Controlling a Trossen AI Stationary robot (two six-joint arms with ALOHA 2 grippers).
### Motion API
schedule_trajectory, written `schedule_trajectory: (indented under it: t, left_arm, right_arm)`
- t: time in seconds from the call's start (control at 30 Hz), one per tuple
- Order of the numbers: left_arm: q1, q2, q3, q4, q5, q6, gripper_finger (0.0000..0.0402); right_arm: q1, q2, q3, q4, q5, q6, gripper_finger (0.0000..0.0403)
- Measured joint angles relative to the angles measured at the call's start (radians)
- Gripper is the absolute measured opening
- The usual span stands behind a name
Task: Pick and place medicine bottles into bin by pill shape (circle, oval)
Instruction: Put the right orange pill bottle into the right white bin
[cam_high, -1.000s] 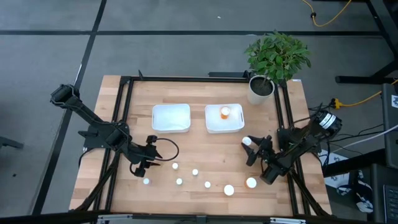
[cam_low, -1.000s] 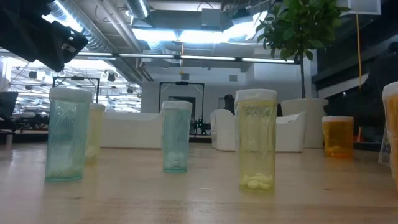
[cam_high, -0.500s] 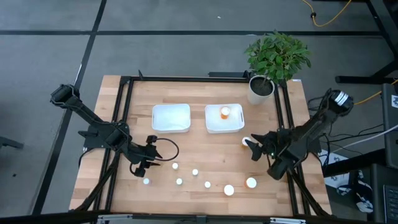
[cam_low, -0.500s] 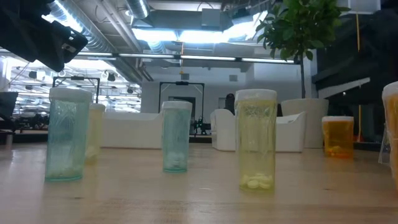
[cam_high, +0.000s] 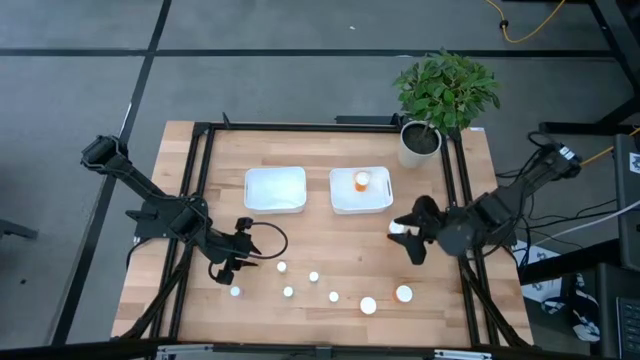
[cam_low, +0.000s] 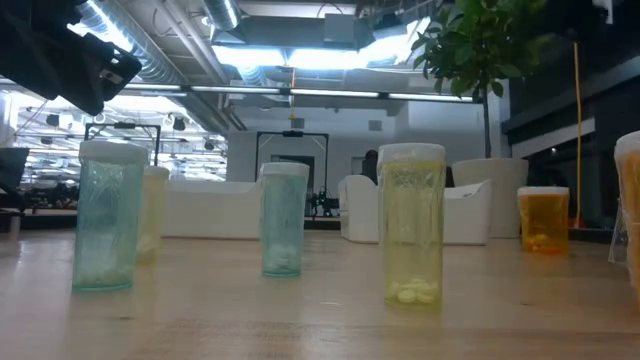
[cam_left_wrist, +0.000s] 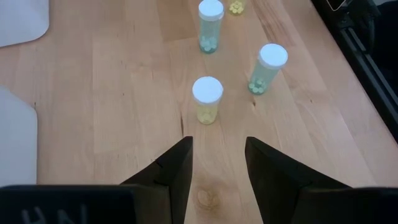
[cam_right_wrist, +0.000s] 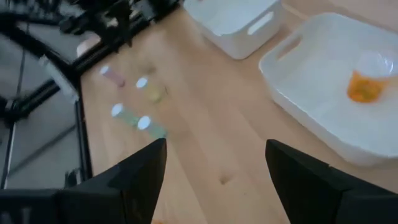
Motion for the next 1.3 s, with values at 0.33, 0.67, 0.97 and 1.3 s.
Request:
schedule_trajectory:
  t: [0.33, 0.67, 0.97, 1.3]
  left_arm:
    - [0.0, 0.0, 0.0, 0.0, 0.0, 0.0, 0.0141]
    - [0.0, 0.0, 0.0, 0.0, -0.003, 0.0, 0.0141]
    - [0.0, 0.0, 0.0, 0.0, -0.005, 0.0, 0.014]
    - [0.0, 0.0, 0.0, 0.0, -0.004, -0.001, 0.014]
  right_arm:
    - [-0.164, 0.132, 0.325, -0.449, -0.113, -0.103, 0.0275]
    - [-0.277, 0.291, 0.488, -0.533, 0.027, -0.303, 0.0275]
    - [-0.304, 0.368, 0.489, -0.608, -0.088, -0.25, 0.0275]
    - [-0.357, 0.416, 0.412, -0.735, -0.4, 0.02, 0.0275]
